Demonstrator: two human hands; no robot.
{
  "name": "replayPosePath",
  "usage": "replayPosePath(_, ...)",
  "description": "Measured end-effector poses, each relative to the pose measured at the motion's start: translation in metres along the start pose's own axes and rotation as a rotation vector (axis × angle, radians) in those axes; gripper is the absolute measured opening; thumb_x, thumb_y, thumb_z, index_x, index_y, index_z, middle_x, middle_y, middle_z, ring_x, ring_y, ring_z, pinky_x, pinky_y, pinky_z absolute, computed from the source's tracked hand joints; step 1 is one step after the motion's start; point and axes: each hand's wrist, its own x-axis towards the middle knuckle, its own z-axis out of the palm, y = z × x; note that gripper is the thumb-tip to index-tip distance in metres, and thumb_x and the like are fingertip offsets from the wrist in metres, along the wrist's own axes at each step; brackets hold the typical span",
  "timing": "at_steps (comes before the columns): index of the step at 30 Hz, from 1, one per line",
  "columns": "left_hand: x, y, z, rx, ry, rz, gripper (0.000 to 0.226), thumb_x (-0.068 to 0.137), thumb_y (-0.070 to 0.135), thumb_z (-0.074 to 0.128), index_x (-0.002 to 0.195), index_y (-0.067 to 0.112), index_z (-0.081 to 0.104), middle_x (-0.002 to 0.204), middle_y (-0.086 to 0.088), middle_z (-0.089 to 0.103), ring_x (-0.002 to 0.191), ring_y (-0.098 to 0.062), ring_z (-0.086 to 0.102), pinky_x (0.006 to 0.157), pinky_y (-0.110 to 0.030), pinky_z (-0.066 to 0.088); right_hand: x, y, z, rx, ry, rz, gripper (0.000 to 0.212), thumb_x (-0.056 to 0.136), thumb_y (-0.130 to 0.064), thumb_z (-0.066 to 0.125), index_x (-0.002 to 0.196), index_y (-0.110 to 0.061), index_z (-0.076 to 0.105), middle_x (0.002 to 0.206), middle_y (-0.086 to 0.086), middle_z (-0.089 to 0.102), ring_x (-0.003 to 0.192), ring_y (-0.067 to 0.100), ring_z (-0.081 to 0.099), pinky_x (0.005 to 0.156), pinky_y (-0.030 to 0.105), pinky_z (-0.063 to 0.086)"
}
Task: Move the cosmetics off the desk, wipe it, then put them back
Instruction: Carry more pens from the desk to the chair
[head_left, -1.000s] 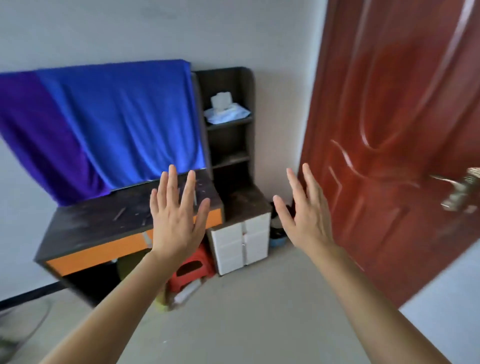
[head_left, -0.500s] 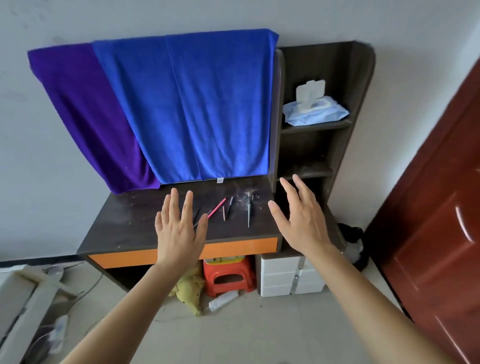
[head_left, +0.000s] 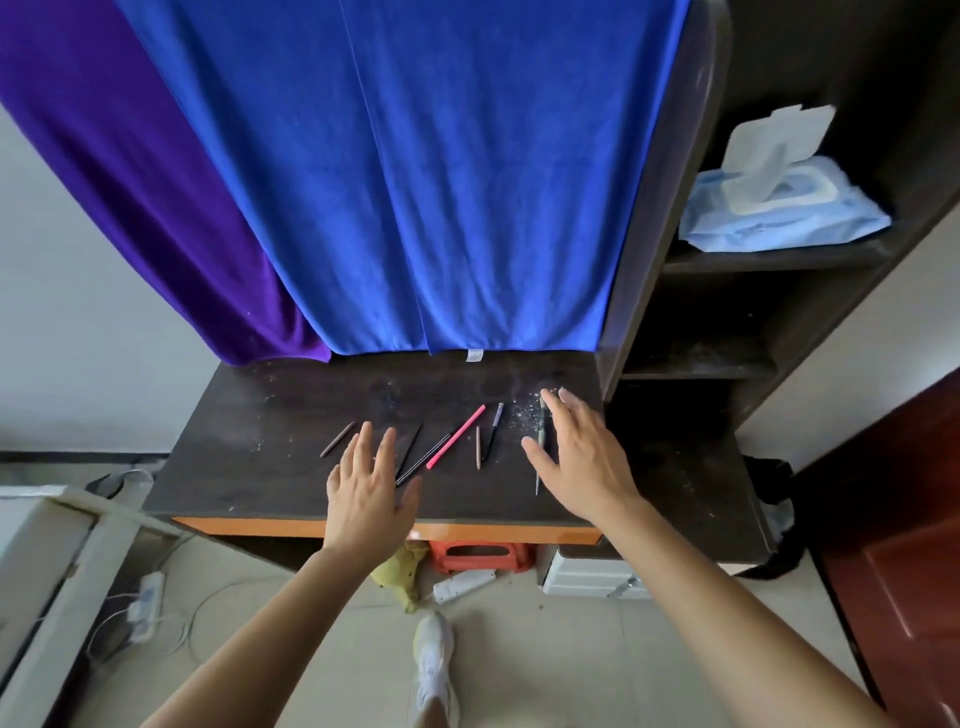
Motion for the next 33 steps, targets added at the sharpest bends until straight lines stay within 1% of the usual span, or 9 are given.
replayPosePath(3, 0.03, -0.016, 0.017, 0.001, -0.103, -0.005, 0.068, 0.096, 0.052, 0.049, 0.154, 0.023, 0.027, 0.164, -0.008, 0.014, 0.149, -0.028, 0.016, 0.115, -0.049, 0.025, 0.016, -0.002, 0.024, -0.044, -0.078, 0.057, 0.076, 0.097, -0.054, 0.049, 0.158, -0.02, 0.021, 0.163, 0.009, 0.027, 0.148, 0.027, 0.03, 0.115, 0.039, 0.034)
replayPosePath(7, 0.074, -0.032, 0.034, 0.021, -0.205, 0.035, 0.062, 0.093, 0.052, 0.05, 0.147, 0.024, 0.037, 0.158, -0.003, 0.028, 0.141, -0.027, 0.029, 0.108, -0.045, 0.033, 0.037, -0.009, 0.049, -0.076, -0.144, 0.167, 0.076, 0.096, -0.056, 0.05, 0.157, -0.02, 0.023, 0.163, 0.007, 0.028, 0.148, 0.024, 0.029, 0.115, 0.037, 0.033)
replayPosePath(12, 0.118, -0.043, 0.065, 0.04, -0.326, 0.08, 0.063, 0.093, 0.056, 0.049, 0.146, 0.024, 0.038, 0.151, -0.004, 0.035, 0.136, -0.027, 0.036, 0.106, -0.043, 0.034, 0.061, -0.019, 0.083, -0.045, -0.222, 0.34, 0.074, 0.095, -0.055, 0.053, 0.155, -0.021, 0.027, 0.155, 0.004, 0.038, 0.141, 0.025, 0.038, 0.107, 0.04, 0.041)
replayPosePath(17, 0.133, -0.057, 0.096, 0.094, -0.392, 0.001, 0.069, 0.088, 0.062, 0.053, 0.14, 0.019, 0.042, 0.142, -0.008, 0.04, 0.127, -0.029, 0.041, 0.101, -0.041, 0.038, 0.073, -0.025, 0.12, 0.005, -0.34, 0.477, 0.077, 0.092, -0.059, 0.056, 0.154, -0.024, 0.027, 0.151, 0.005, 0.039, 0.132, 0.03, 0.048, 0.095, 0.042, 0.047)
replayPosePath(23, 0.139, -0.057, 0.119, -0.088, -0.372, -0.102, 0.067, 0.085, 0.041, 0.067, 0.142, 0.014, 0.043, 0.127, -0.013, 0.047, 0.118, -0.033, 0.044, 0.095, -0.043, 0.044, 0.091, -0.018, 0.16, -0.04, -0.356, 0.495, 0.086, 0.086, -0.067, 0.059, 0.151, -0.015, 0.035, 0.141, 0.009, 0.045, 0.125, 0.031, 0.053, 0.091, 0.04, 0.049)
replayPosePath(25, 0.144, -0.051, 0.123, -0.187, -0.337, -0.142, 0.063, 0.086, 0.027, 0.067, 0.142, 0.012, 0.043, 0.124, -0.014, 0.05, 0.117, -0.034, 0.047, 0.094, -0.045, 0.044, 0.095, -0.015, 0.167, -0.045, -0.296, 0.462, 0.078, 0.085, -0.062, 0.065, 0.145, -0.017, 0.045, 0.129, 0.008, 0.051, 0.116, 0.03, 0.057, 0.085, 0.038, 0.05)
replayPosePath(28, 0.155, -0.046, 0.129, -0.245, -0.305, -0.139, 0.052, 0.085, 0.008, 0.06, 0.136, 0.006, 0.049, 0.118, -0.017, 0.056, 0.112, -0.036, 0.05, 0.093, -0.043, 0.041, 0.097, -0.009, 0.167, 0.003, -0.213, 0.432, 0.05, 0.089, -0.044, 0.07, 0.133, -0.021, 0.062, 0.115, 0.006, 0.057, 0.103, 0.028, 0.062, 0.078, 0.036, 0.051)
replayPosePath(30, 0.162, -0.048, 0.13, -0.254, -0.311, -0.146, 0.045, 0.083, 0.005, 0.058, 0.129, 0.005, 0.055, 0.114, -0.016, 0.06, 0.11, -0.036, 0.052, 0.093, -0.041, 0.04, 0.097, -0.003, 0.165, 0.063, -0.193, 0.446, 0.033, 0.092, -0.033, 0.069, 0.122, -0.022, 0.07, 0.11, 0.004, 0.06, 0.1, 0.027, 0.064, 0.079, 0.037, 0.051)
replayPosePath(33, 0.169, -0.049, 0.131, -0.255, -0.324, -0.2, 0.039, 0.081, 0.006, 0.06, 0.121, 0.008, 0.061, 0.11, -0.014, 0.063, 0.107, -0.034, 0.056, 0.091, -0.039, 0.042, 0.101, 0.007, 0.161, 0.133, -0.232, 0.52, 0.024, 0.09, -0.033, 0.071, 0.109, -0.019, 0.073, 0.106, 0.004, 0.068, 0.098, 0.024, 0.066, 0.082, 0.039, 0.053)
